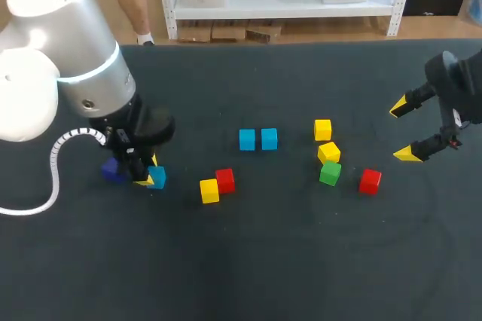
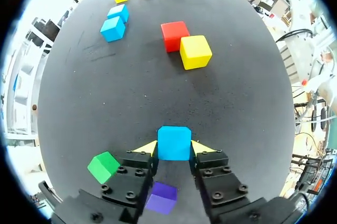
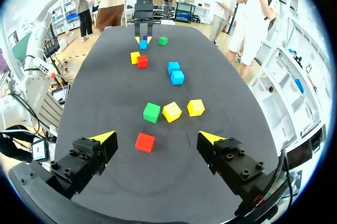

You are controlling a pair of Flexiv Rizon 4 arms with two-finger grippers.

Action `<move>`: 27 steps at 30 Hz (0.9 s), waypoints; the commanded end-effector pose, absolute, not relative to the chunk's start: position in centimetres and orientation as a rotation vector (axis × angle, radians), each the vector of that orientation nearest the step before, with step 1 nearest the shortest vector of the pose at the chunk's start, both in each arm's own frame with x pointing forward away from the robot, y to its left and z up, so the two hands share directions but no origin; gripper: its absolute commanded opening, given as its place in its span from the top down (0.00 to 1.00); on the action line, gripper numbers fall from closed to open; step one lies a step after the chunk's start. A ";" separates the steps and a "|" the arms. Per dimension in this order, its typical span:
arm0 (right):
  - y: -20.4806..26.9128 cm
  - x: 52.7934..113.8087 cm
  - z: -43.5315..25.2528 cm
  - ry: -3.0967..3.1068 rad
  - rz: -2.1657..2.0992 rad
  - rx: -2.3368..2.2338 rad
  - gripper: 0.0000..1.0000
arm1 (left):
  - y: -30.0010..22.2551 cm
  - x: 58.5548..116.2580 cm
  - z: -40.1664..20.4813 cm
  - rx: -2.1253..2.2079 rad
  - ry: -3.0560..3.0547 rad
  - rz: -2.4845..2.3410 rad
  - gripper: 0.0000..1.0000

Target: Place the blue cubes, place green cubes on the blue cubes, place the yellow cubes on the green cubes, then place the red cubes on the yellow cubes, and place purple cube on the red cubes.

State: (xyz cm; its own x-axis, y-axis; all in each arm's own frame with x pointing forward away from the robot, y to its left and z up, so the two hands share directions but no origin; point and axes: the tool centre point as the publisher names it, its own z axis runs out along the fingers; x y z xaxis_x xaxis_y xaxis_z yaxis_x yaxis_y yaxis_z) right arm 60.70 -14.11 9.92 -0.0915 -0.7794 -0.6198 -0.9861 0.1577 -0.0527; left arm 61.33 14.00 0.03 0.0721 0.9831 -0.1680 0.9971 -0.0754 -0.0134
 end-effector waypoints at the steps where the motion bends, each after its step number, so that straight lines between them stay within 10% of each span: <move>1: -14.1 60.8 9.8 1.922 0.528 -1.672 0.00 | 13.9 61.4 1.3 2.223 2.058 -0.191 1.00; 27: -14.1 60.8 9.8 1.922 0.528 -1.672 0.00 | 5.6 68.7 3.0 2.285 1.981 -0.123 1.00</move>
